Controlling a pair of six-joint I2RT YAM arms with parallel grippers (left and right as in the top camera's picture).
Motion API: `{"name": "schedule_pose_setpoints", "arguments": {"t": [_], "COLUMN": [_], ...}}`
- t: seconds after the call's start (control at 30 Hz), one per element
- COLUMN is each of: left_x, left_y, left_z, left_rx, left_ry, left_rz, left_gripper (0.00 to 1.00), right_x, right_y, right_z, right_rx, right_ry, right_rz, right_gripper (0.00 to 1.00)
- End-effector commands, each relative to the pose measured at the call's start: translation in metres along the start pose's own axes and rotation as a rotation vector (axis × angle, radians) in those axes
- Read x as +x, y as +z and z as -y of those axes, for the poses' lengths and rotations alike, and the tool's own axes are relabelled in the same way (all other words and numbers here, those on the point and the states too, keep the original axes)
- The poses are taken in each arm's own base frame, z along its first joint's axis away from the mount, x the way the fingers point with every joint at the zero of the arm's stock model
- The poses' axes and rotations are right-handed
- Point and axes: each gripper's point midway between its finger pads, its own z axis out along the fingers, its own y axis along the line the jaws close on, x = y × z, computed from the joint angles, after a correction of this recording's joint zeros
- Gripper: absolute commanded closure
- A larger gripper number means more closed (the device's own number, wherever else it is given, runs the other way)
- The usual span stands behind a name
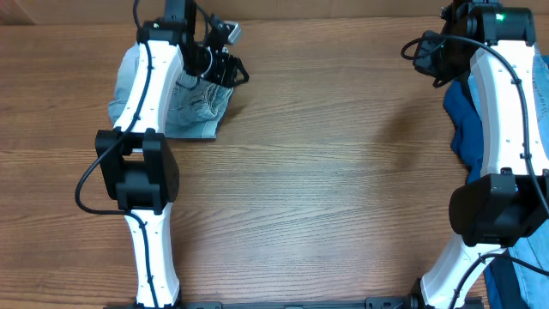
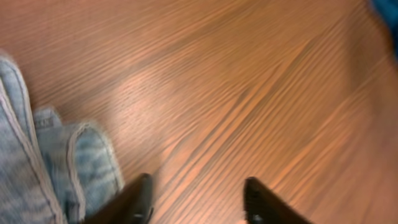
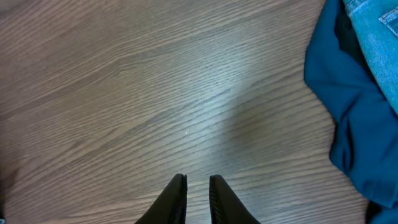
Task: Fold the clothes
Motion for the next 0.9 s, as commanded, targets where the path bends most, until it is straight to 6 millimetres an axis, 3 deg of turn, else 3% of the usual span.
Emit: {"name": "schedule_pose_setpoints", "arguments": {"t": [0.0, 0.03, 0.07, 0.13, 0.17, 0.23, 0.27, 0.37, 0.47, 0.7, 0.8, 0.87], "left_x": [-0.034, -0.034, -0.030, -0.014, -0.002, 0.016, 0.027, 0.064, 0.094, 0.134, 0.141, 0.121], "left_y": [-0.047, -0.065, -0.074, -0.089, -0.090, -0.080, -0.072, -0.036, -0.013, 0.035, 0.033, 0.011], "left_z": [-0.004, -0.029, -0.044, -0.080, -0.092, -0.097, -0.096, -0.081, -0.073, -0.075, -0.067, -0.059], "left_rx": [-0.055, -0.210, -0.305, -0.529, -0.599, -0.612, -0.598, -0.477, -0.438, -0.418, -0.411, -0.421], "left_ry": [-0.096, -0.203, -0.258, -0.363, -0.384, -0.404, -0.417, -0.462, -0.490, -0.481, -0.484, -0.472], "left_rz": [0.100, 0.105, 0.102, 0.073, 0.037, -0.027, -0.065, -0.190, -0.289, -0.352, -0.388, -0.354], "left_gripper": [0.73, 0.84, 0.89, 0.95, 0.96, 0.94, 0.92, 0.93, 0.91, 0.92, 0.96, 0.96], "right_x": [0.001, 0.000, 0.000, -0.001, -0.002, -0.004, -0.005, -0.005, -0.005, -0.005, -0.005, -0.005], "right_y": [0.003, 0.005, 0.006, 0.008, 0.008, 0.006, 0.006, 0.006, 0.006, 0.006, 0.006, 0.006], "right_z": [0.005, 0.008, 0.012, 0.021, 0.026, 0.032, 0.035, 0.036, 0.036, 0.036, 0.036, 0.036], "right_rx": [0.017, 0.034, 0.058, 0.108, 0.134, 0.173, 0.187, 0.194, 0.193, 0.193, 0.193, 0.193], "right_ry": [-0.002, -0.001, -0.001, -0.001, -0.002, -0.001, -0.001, -0.001, -0.001, -0.001, -0.001, -0.001], "right_rz": [-0.004, 0.000, 0.003, 0.010, 0.018, 0.030, 0.034, 0.035, 0.036, 0.036, 0.036, 0.036], "right_gripper": [0.82, 0.75, 0.75, 0.74, 0.66, 0.18, 0.00, 0.00, 0.00, 0.00, 0.00, 0.00]}}
